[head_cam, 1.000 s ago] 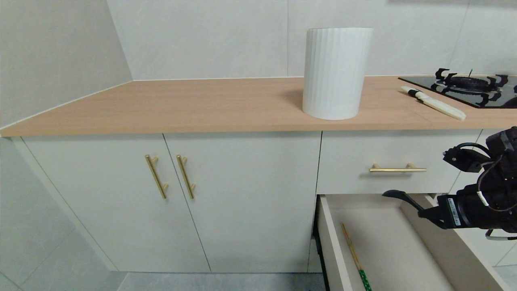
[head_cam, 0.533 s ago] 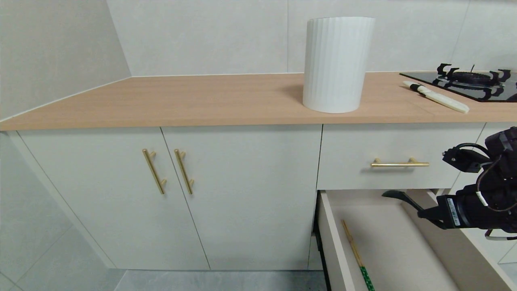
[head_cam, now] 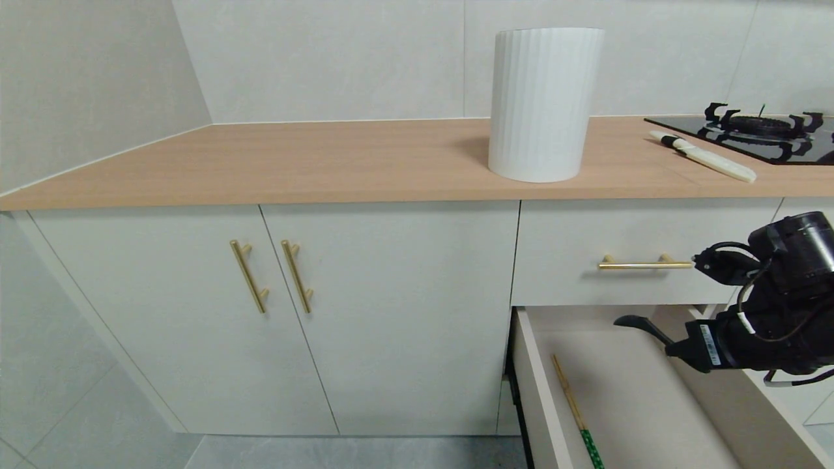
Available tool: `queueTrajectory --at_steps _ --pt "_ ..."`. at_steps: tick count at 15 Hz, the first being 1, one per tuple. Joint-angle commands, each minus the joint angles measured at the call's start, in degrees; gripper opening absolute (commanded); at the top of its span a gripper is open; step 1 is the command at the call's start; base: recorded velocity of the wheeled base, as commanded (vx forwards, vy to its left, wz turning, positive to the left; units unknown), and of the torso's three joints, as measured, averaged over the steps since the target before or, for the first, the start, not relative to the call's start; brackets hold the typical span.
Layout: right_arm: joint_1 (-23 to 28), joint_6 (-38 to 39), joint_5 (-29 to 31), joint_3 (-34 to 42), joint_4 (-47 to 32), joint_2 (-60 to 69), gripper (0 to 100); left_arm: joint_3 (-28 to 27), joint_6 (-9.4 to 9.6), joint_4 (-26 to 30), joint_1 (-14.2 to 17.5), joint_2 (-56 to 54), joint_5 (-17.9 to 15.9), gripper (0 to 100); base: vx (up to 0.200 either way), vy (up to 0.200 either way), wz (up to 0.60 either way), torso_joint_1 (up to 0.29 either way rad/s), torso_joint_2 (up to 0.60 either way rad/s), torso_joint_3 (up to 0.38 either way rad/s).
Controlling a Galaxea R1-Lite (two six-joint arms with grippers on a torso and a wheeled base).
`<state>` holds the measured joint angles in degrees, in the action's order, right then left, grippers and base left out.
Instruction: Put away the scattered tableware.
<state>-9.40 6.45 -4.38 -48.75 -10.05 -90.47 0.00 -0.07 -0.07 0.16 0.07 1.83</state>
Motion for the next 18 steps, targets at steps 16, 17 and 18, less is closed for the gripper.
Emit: queueTrajectory --at_steps 16,17,18 --pt "-1.41 1.02 6.4 9.02 34.65 -32.84 0 0.0 -0.01 -0.01 0.02 0.01 0.02 100 0.0 0.0 0.0 0.0 0.0 0.0" --pt "-1.41 1.02 6.4 8.94 34.65 -32.93 0 0.0 -0.01 -0.01 0.02 0.01 0.02 100 0.0 0.0 0.0 0.0 0.0 0.0" --pt "-1.41 1.02 7.72 9.02 36.41 -34.87 0 0.0 -0.01 -0.01 0.02 0.01 0.02 100 0.0 0.0 0.0 0.0 0.0 0.0"
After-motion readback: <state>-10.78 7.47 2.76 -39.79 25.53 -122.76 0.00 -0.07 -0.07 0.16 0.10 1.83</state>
